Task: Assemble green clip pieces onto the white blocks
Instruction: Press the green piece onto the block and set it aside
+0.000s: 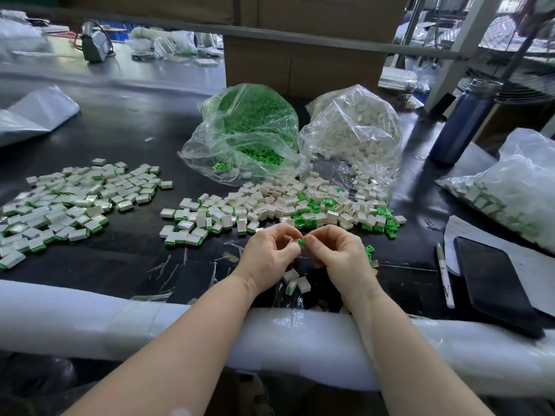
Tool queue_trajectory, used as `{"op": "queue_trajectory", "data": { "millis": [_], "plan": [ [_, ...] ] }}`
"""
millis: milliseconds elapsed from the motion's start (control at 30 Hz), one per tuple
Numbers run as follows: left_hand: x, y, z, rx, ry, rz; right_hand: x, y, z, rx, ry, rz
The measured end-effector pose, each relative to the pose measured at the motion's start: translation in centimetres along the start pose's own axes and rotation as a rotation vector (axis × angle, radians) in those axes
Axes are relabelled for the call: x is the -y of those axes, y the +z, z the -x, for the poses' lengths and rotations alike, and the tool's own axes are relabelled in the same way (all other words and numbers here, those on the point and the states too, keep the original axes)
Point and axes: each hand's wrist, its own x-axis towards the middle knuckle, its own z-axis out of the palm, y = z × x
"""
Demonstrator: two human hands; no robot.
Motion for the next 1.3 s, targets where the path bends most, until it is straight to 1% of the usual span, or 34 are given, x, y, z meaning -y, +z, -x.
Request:
{"op": "queue_trajectory", "data": {
  "millis": [100, 233, 400, 533, 700, 767, 933, 1100, 1300],
  "plan": [
    [-0.11, -0.09, -0.08, 0.038, 0.023, 0.001, -0.04, 0.12, -0.13, 0.016, 0.031, -0.008],
    [-0.32, -0.03, -0.01, 0.053, 0.056, -0.007, 0.16, 0.13, -0.13, 0.112, 0.045, 0.022],
    [-0.4, 0.06, 0.16, 0.086, 0.061, -0.013, 0.36, 0.12, -0.07, 0.118, 0.041, -0.094],
    [-0.5, 0.03, 0.21, 0.092, 0.051, -0.001, 0.24, 0.04, -0.11, 0.143, 0.042, -0.127],
    [-0.62, 0.01, 0.31, 0.087, 0.047, -0.006, -0.14, 0.03, -0.26, 0.172, 0.051, 0.049],
    [-0.66, 0.0, 0.32, 0.096, 0.053, -0.017, -0.18, -0.03, -0.29, 0.186, 0.058, 0.06],
    [-0.78, 0.17, 0.42, 0.122, 0.085, 0.009, -0.14, -0.06, -0.28, 0.168, 0.034, 0.035],
    [-0.59, 0.46, 0.37, 0.131, 0.097, -0.036, -0.2, -0.08, -0.21, 0.151, 0.037, -0.052],
    [-0.31, 0.57, 0.27, 0.131, 0.108, -0.079, 0.08, 0.05, -0.05, 0.13, 0.052, -0.101]
  ]
}}
